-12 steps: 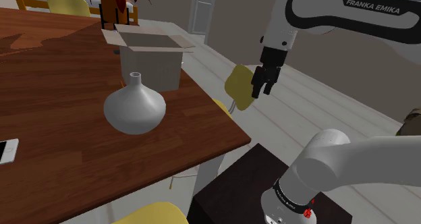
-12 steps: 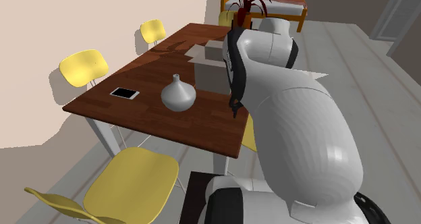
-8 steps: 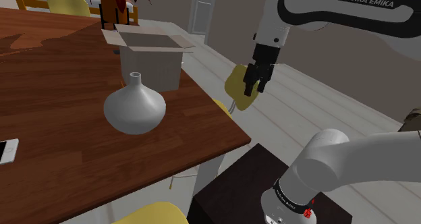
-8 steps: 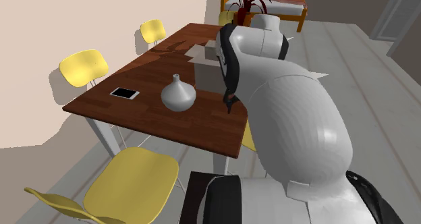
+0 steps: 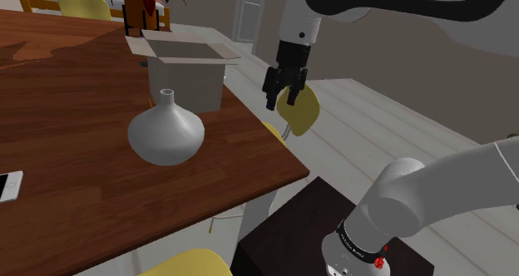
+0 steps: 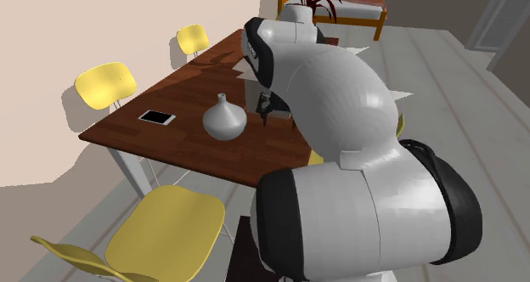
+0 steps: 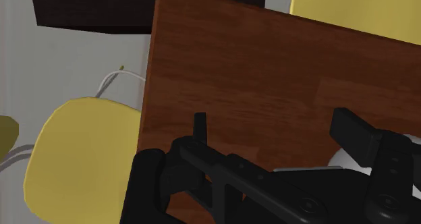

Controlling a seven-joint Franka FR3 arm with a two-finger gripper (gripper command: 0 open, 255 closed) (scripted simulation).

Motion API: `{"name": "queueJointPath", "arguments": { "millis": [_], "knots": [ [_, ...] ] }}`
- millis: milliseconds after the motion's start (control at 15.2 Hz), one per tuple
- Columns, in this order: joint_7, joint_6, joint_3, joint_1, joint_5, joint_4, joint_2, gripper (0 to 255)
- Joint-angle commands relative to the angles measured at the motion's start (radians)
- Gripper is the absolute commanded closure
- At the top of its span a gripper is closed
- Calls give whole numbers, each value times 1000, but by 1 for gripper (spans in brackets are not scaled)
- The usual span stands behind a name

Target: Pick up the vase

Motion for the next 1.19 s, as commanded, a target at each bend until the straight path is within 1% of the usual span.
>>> {"name": "queueJointPath", "arguments": {
  "millis": [0,330,594,858,1122],
  "knots": [
    [40,16,36,9,8,58,64,0],
    [139,34,115,27,0,220,225,0],
    [223,32,175,45,-31,373,367,0],
    [313,11,228,74,-86,554,524,0],
    [403,-38,269,127,-164,776,703,0]
  ]
}}
